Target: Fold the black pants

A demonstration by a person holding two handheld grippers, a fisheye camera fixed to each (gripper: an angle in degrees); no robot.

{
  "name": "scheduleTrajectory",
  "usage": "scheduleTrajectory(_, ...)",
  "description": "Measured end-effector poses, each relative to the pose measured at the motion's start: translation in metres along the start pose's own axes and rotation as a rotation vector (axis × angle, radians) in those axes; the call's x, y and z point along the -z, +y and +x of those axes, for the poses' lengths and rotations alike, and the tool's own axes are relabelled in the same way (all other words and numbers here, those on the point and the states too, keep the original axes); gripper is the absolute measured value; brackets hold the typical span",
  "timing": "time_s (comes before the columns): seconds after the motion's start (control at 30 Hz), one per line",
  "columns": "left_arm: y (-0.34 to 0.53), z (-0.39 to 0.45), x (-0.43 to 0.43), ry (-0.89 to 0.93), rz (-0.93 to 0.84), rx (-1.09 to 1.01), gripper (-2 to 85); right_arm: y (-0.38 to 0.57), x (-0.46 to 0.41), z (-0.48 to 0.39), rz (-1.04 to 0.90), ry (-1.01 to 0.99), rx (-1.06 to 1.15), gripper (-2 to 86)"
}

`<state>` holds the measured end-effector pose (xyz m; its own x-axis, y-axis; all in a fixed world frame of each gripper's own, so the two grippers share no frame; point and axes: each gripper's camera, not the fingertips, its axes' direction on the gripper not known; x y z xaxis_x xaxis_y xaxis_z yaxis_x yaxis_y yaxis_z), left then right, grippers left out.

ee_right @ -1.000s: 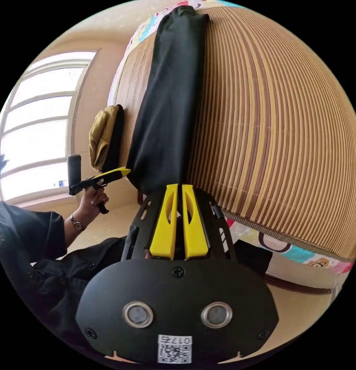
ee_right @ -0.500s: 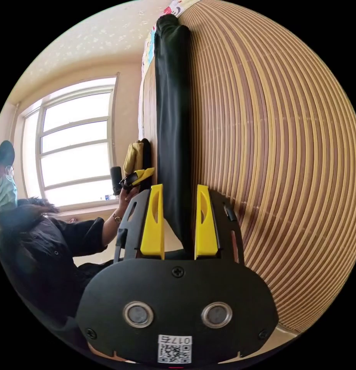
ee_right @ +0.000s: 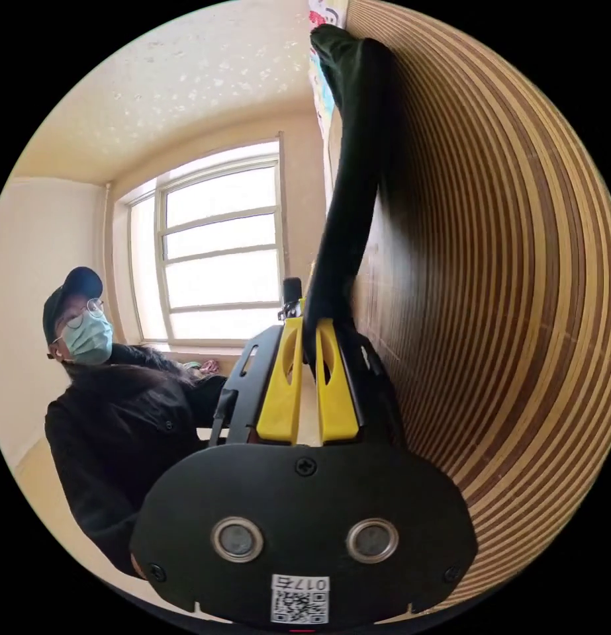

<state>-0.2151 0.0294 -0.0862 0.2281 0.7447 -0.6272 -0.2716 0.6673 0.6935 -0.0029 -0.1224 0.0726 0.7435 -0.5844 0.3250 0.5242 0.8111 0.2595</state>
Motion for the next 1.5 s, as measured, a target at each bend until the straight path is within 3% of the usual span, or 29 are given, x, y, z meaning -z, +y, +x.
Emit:
scheduleTrajectory(0.2, 0.025, 0.202, 0.027, 0.107, 0.028, -0.405, 4.3, 0.04, -0.003, -0.202, -0.023, -0.062, 0.354, 1.6)
scheduleTrajectory(0.4, 0.015, 0.39, 0.05, 0.096, 0.127, -0.778, 4.2, 0.044, -0.009, -0.419, -0.073, 0.069, 0.811, 1.2)
scheduleTrajectory(0.53, -0.008, 0.46, 0.051, 0.06, 0.206, -0.853, 4.3, 0.032, -0.007, -0.499, -0.04, 0.14, 0.948, 1.0)
scheduleTrajectory(0.6, -0.026, 0.464, 0.048, 0.005, 0.225, -0.806, 4.2, 0.016, -0.003, -0.508, -0.003, 0.211, 0.908, 1.0)
scheduleTrajectory(0.83, -0.11, 0.376, 0.001, -0.207, 0.153, -0.528, 4.3, -0.072, 0.018, -0.428, 0.089, 0.447, 0.629, 1.0)
scheduleTrajectory(0.97, -0.099, 0.322, -0.032, -0.307, 0.092, -0.454, 4.5, -0.069, 0.013, -0.379, 0.074, 0.519, 0.546, 1.2)
scheduleTrajectory(1.07, -0.063, 0.254, -0.073, -0.403, -0.051, -0.311, 4.9, -0.036, -0.005, -0.311, -0.031, 0.666, 0.412, 1.9)
scheduleTrajectory(1.17, -0.01, 0.164, -0.127, -0.442, -0.221, -0.11, 5.6, 0.011, -0.013, -0.209, -0.108, 0.753, 0.142, 3.7)
scheduleTrajectory(1.23, 0.031, 0.093, -0.163, -0.435, -0.389, 0.111, 8.3, 0.049, -0.005, -0.123, -0.127, 0.768, -0.187, 7.4)
scheduleTrajectory(1.33, 0.05, 0.054, -0.159, -0.35, -0.315, 0.235, 10.3, 0.079, 0.016, -0.073, -0.037, 0.664, -0.4, 10.8)
scheduleTrajectory(1.5, 0.001, 0.033, -0.137, -0.386, -0.124, 0.208, 14.3, 0.054, 0.053, -0.06, 0.222, 0.568, -0.374, 13.5)
